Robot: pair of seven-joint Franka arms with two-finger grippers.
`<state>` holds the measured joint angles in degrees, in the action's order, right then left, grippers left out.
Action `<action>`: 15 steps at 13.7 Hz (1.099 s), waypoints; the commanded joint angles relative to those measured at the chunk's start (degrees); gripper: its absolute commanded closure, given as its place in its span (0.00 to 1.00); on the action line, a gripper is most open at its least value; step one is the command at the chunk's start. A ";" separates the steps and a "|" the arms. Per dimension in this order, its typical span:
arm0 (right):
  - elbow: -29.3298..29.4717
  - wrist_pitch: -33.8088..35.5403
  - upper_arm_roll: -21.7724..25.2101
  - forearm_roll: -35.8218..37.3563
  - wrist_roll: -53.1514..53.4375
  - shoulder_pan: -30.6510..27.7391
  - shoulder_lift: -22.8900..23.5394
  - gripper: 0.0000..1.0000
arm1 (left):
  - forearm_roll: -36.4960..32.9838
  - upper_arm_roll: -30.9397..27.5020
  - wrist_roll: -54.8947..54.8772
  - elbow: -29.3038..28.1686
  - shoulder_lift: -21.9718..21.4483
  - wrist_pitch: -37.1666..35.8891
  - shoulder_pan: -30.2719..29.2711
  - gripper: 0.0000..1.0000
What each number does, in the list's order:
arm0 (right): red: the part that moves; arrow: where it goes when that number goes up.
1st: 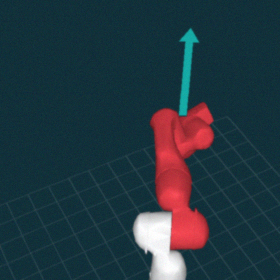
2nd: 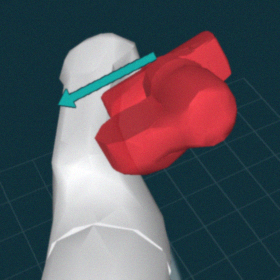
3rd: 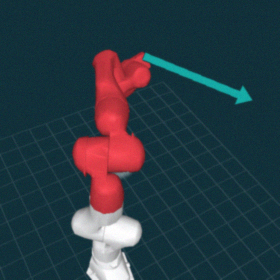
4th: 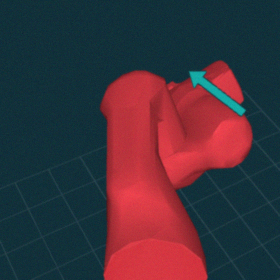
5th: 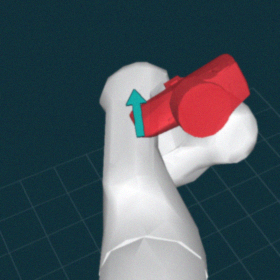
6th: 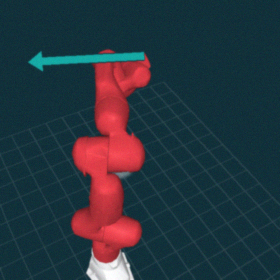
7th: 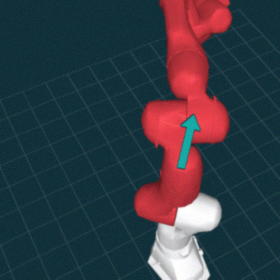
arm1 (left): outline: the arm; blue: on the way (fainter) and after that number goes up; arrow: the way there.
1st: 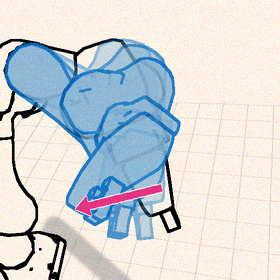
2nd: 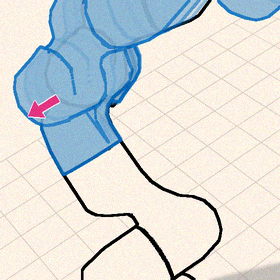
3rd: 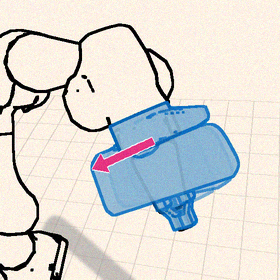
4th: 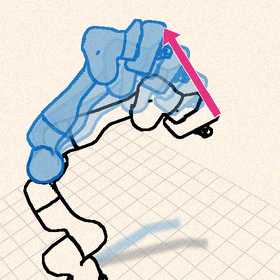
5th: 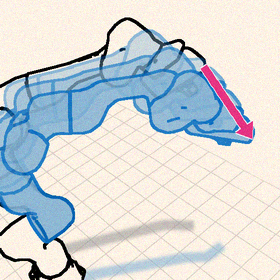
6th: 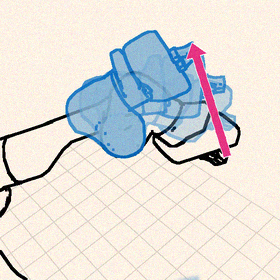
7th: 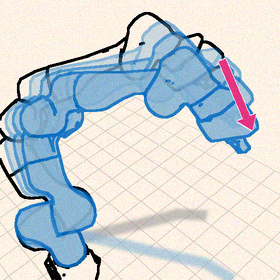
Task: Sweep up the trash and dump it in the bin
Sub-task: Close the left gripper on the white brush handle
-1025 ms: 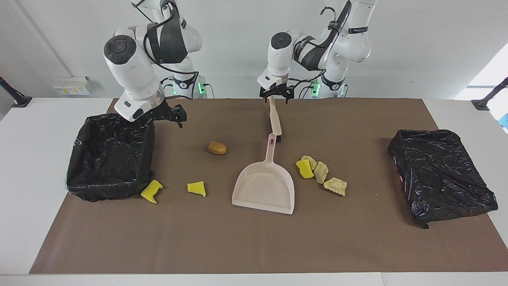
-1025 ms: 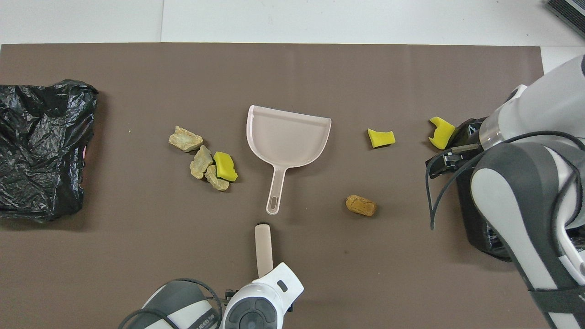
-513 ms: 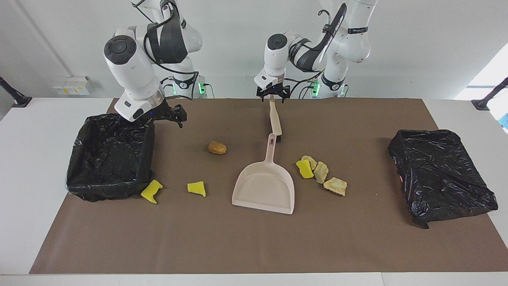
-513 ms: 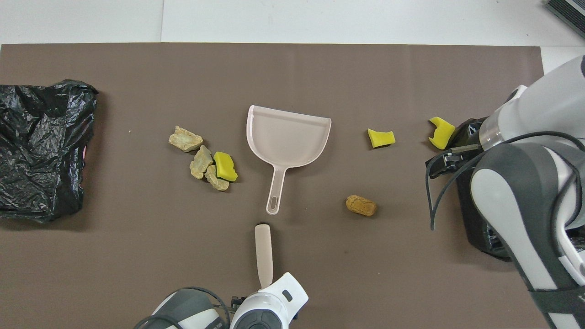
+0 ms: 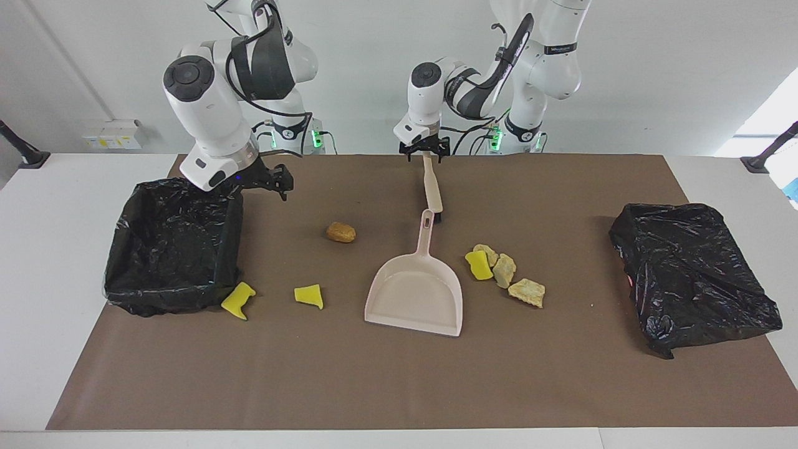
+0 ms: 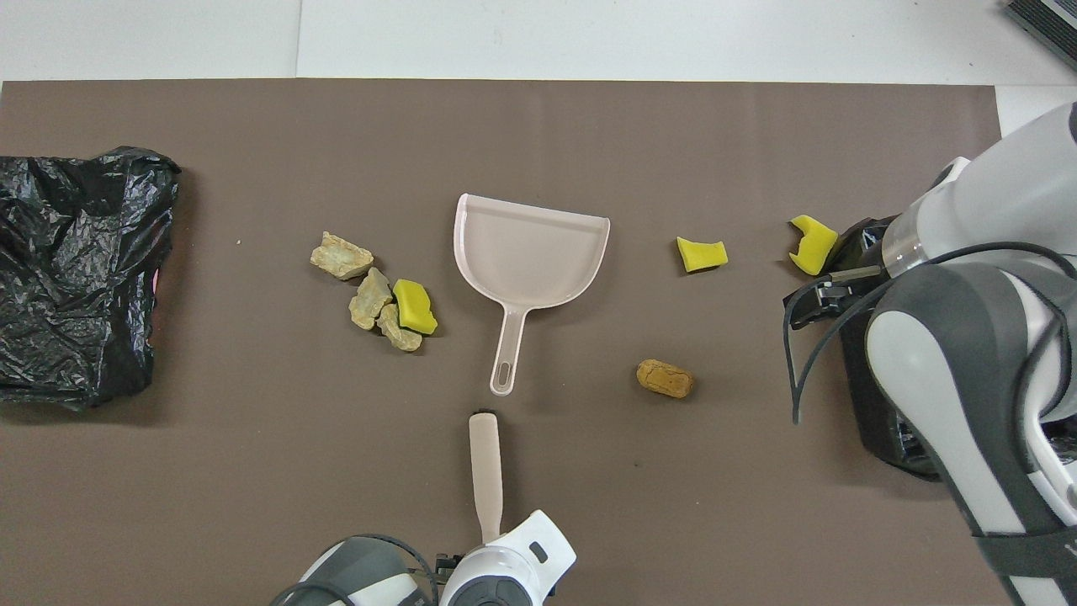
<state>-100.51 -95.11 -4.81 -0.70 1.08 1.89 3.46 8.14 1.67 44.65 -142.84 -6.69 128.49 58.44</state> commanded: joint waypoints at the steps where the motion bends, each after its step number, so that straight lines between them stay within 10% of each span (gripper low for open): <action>1: -1.89 -1.57 -0.20 0.44 1.65 -0.05 -1.53 0.00 | 0.65 -0.97 0.52 0.02 -0.96 -0.95 1.06 0.00; 4: -1.89 -1.57 -0.20 0.44 1.65 -0.05 -1.53 0.00 | 0.65 -1.14 -0.53 1.15 -1.75 -3.59 0.35 0.00; 8: -1.97 -1.57 -0.20 0.44 1.65 -0.05 -1.53 0.00 | 0.65 -1.23 -0.88 1.34 -1.75 -4.74 -0.08 1.00; 15: -1.97 -1.66 -0.20 0.35 1.73 -0.05 -1.53 0.00 | 0.65 -1.58 -7.37 5.63 -2.72 -14.98 -6.65 1.00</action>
<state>-100.56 -95.11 -4.81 -0.70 1.08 1.89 3.46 8.15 0.09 40.75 -140.16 -7.84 120.43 55.72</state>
